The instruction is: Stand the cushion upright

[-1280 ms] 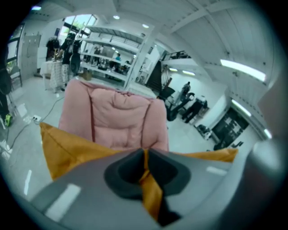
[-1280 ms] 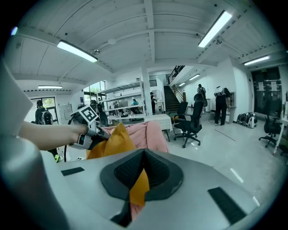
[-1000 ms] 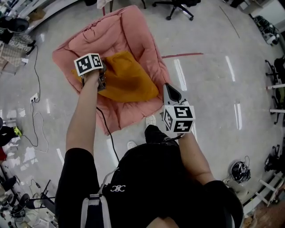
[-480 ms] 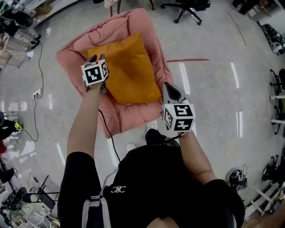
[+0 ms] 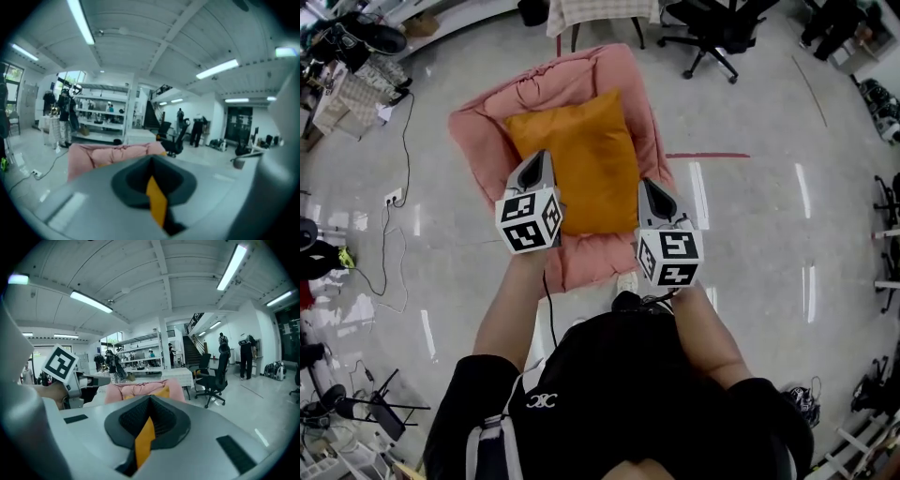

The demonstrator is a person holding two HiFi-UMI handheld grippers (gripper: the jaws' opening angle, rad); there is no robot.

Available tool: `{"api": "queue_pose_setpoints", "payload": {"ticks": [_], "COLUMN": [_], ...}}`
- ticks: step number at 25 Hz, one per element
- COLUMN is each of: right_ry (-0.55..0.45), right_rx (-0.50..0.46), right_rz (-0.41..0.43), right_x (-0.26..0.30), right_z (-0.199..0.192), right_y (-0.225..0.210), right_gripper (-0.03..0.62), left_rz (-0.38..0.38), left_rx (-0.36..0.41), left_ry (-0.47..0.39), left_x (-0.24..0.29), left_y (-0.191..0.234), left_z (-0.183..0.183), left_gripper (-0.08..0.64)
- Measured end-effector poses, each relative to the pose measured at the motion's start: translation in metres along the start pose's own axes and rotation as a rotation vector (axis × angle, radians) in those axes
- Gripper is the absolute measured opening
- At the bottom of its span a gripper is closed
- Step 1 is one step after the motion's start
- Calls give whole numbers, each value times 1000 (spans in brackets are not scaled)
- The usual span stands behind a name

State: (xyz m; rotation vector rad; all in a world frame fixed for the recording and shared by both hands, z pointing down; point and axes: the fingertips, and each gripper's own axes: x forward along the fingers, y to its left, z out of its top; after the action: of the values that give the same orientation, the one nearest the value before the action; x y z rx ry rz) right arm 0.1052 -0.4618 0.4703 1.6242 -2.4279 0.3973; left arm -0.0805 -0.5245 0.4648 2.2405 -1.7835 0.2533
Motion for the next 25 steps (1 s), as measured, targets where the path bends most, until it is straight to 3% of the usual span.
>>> {"api": "queue_pose_setpoints", "payload": {"ticks": [9, 25], "right_ry": [-123, -170], "right_rx": [-49, -81], "right_rz": [74, 137], "right_x": [1, 4], "right_z": [44, 68], "right_y": [33, 52], "right_gripper": [-3, -3], "left_rz": [-29, 10], "left_rx": [77, 60], "left_ry": [-26, -59], "left_x": [-59, -64], "left_y": [-44, -45], "left_z": [7, 22], "left_gripper": [-2, -2]}}
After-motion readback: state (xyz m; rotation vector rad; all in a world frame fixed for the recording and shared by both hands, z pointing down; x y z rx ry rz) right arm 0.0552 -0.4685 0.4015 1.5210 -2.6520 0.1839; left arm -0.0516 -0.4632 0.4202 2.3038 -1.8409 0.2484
